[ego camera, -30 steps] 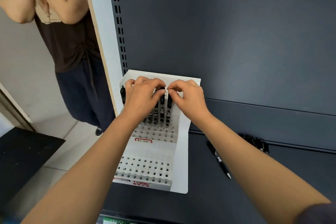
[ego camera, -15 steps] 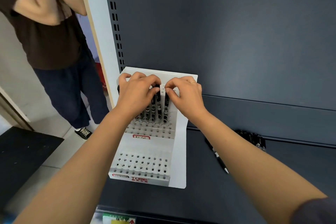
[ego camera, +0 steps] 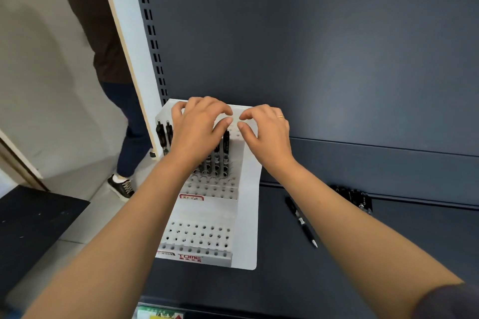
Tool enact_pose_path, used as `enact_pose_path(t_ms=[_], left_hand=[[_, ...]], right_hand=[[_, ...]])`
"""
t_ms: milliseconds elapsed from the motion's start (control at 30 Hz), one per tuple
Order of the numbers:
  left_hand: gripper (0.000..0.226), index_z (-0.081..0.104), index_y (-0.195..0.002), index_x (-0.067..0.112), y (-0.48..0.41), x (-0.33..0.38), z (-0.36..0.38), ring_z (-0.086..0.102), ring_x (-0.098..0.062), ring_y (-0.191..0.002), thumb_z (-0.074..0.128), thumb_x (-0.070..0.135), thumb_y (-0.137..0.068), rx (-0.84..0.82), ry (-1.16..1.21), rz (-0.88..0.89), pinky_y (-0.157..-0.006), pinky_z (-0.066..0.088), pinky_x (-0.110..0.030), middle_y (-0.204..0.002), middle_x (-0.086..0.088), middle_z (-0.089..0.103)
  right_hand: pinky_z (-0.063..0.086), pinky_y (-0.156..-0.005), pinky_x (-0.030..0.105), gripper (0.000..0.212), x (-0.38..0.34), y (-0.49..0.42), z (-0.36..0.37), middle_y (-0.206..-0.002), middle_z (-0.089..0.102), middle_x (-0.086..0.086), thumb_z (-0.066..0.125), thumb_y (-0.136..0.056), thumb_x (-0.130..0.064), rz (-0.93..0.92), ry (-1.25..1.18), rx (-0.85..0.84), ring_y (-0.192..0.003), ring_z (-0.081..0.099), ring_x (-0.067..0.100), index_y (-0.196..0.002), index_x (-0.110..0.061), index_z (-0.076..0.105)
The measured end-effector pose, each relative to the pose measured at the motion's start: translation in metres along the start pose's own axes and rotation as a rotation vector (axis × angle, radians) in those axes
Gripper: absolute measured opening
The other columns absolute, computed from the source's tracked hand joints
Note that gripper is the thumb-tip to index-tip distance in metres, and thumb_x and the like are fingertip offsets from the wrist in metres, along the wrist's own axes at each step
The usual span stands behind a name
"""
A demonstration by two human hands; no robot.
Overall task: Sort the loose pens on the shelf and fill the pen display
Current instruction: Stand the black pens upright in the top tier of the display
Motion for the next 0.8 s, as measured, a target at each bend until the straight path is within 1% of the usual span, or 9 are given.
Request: enact_pose_path(t_ms=[67,167,300,400,500,567,633,667,800], left_hand=[[0.014,0.065,-0.1,0.024,-0.004,0.014,0.005,0.047,-0.019,-0.113,0.053,0.028,-0.093,0.029,-0.004,0.051,-0.097,0.021,-0.038,-0.107,0.007,0.062],[0.012,0.065,-0.095,0.023,-0.01,0.039,0.021,0.052,-0.022,-0.105,0.053,0.026,-0.092,0.015,-0.038,0.148,-0.092,0.023,-0.035,-0.1,0.006,0.064],[0.023,0.063,-0.088,0.025,-0.014,0.078,0.047,0.056,-0.021,-0.093,0.042,0.032,-0.089,-0.033,-0.055,0.284,-0.083,0.023,-0.029,-0.09,0.009,0.064],[0.028,0.064,-0.086,0.023,-0.014,0.108,0.07,0.058,-0.023,-0.087,0.038,0.034,-0.086,-0.077,-0.018,0.346,-0.078,0.028,-0.029,-0.087,0.008,0.065],[0.03,0.066,-0.086,0.022,-0.011,0.133,0.097,0.06,-0.024,-0.083,0.038,0.034,-0.085,-0.136,0.003,0.374,-0.073,0.042,-0.034,-0.086,0.007,0.066],[0.025,0.066,-0.088,0.022,-0.007,0.147,0.116,0.059,-0.024,-0.085,0.044,0.033,-0.086,-0.188,0.002,0.375,-0.074,0.044,-0.035,-0.088,0.007,0.066],[0.015,0.066,-0.094,0.021,-0.004,0.16,0.135,0.058,-0.023,-0.092,0.053,0.027,-0.089,-0.239,0.012,0.372,-0.079,0.041,-0.036,-0.094,0.006,0.066],[0.014,0.066,-0.097,0.021,-0.001,0.165,0.144,0.056,-0.023,-0.096,0.055,0.027,-0.091,-0.269,0.016,0.365,-0.082,0.038,-0.035,-0.098,0.006,0.066],[0.018,0.063,-0.105,0.024,0.008,0.174,0.179,0.051,-0.017,-0.106,0.048,0.029,-0.094,-0.367,0.02,0.312,-0.089,0.032,-0.03,-0.106,0.009,0.063]], right_hand=[[0.029,-0.085,0.03,0.014,0.011,0.003,-0.008,-0.108,0.06,-0.004,0.054,-0.093,-0.027,0.017,0.02,0.021,-0.109,0.047,0.02,-0.099,-0.018,0.064],[0.036,-0.083,0.032,0.013,0.036,0.011,-0.024,-0.104,0.059,-0.001,0.055,-0.093,-0.025,0.038,0.067,0.014,-0.101,0.049,0.022,-0.098,-0.016,0.064],[0.044,-0.083,0.038,0.015,0.074,0.023,-0.049,-0.102,0.061,0.002,0.057,-0.092,-0.024,0.04,0.141,-0.001,-0.097,0.051,0.025,-0.1,-0.015,0.065],[0.043,-0.079,0.034,0.017,0.107,0.036,-0.069,-0.1,0.062,0.002,0.057,-0.092,-0.025,0.041,0.232,-0.044,-0.095,0.052,0.026,-0.102,-0.014,0.065],[0.036,-0.071,0.028,0.017,0.144,0.055,-0.086,-0.1,0.062,0.002,0.055,-0.094,-0.025,0.091,0.292,-0.098,-0.096,0.053,0.026,-0.103,-0.015,0.064],[0.036,-0.07,0.027,0.019,0.168,0.066,-0.095,-0.102,0.061,0.001,0.053,-0.095,-0.026,0.147,0.291,-0.139,-0.099,0.052,0.025,-0.106,-0.016,0.063],[0.041,-0.073,0.03,0.02,0.191,0.077,-0.101,-0.104,0.061,0.0,0.051,-0.095,-0.026,0.193,0.283,-0.19,-0.101,0.052,0.024,-0.109,-0.017,0.062],[0.044,-0.075,0.032,0.02,0.201,0.082,-0.103,-0.105,0.062,-0.001,0.051,-0.095,-0.026,0.211,0.279,-0.217,-0.102,0.052,0.024,-0.11,-0.017,0.062],[0.047,-0.078,0.033,0.021,0.235,0.094,-0.104,-0.105,0.063,-0.001,0.05,-0.095,-0.026,0.258,0.255,-0.333,-0.102,0.053,0.023,-0.111,-0.018,0.062]])
Point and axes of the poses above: each hand's wrist, its own y-axis away from the middle knuckle, its own z-axis out of the palm, x = y × z, the point moved 2 cm from there along -y, towards the middle knuckle
